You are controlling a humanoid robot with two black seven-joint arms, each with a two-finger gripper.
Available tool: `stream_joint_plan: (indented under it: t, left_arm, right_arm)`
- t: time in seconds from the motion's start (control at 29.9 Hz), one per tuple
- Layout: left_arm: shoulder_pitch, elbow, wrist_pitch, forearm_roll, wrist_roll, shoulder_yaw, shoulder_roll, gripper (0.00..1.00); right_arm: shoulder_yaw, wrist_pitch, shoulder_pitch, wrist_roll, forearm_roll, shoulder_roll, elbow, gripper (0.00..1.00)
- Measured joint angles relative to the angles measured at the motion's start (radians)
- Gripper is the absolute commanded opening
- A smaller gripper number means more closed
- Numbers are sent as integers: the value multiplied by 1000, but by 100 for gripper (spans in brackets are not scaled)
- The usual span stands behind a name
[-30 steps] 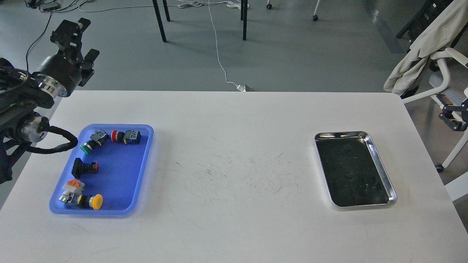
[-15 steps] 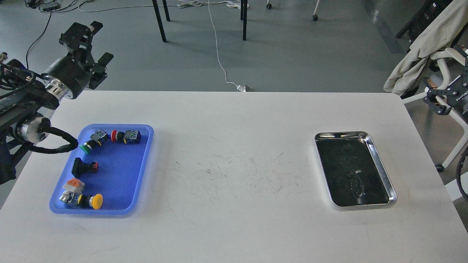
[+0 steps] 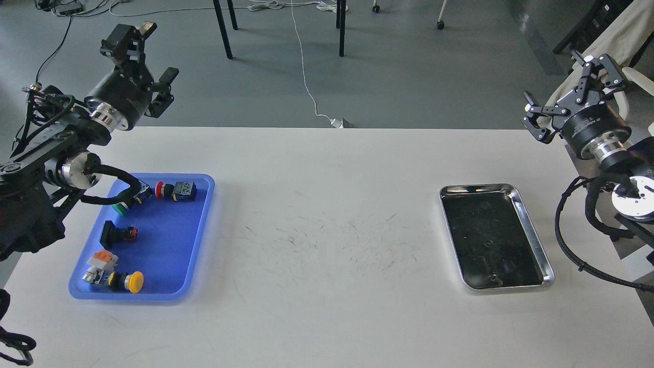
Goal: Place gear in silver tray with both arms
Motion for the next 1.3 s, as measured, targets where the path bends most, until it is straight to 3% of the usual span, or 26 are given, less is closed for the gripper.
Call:
stream_joint_plan:
  t: [0.47, 0.67, 0.84, 1.3]
  left_arm:
    - [8, 28, 25, -20, 1, -35, -44, 99]
    - [13, 31, 30, -19, 49, -30, -76, 99]
    - [26, 39, 31, -20, 68, -30, -83, 99]
    - [26, 40, 29, -18, 62, -29, -86, 99]
  right_arm:
    - [12, -23, 5, 1, 3, 123, -30, 99]
    - [17, -29, 7, 2, 1, 170, -36, 99]
    - [15, -31, 8, 4, -1, 172, -33, 99]
    - [15, -35, 6, 0, -1, 140, -24, 99]
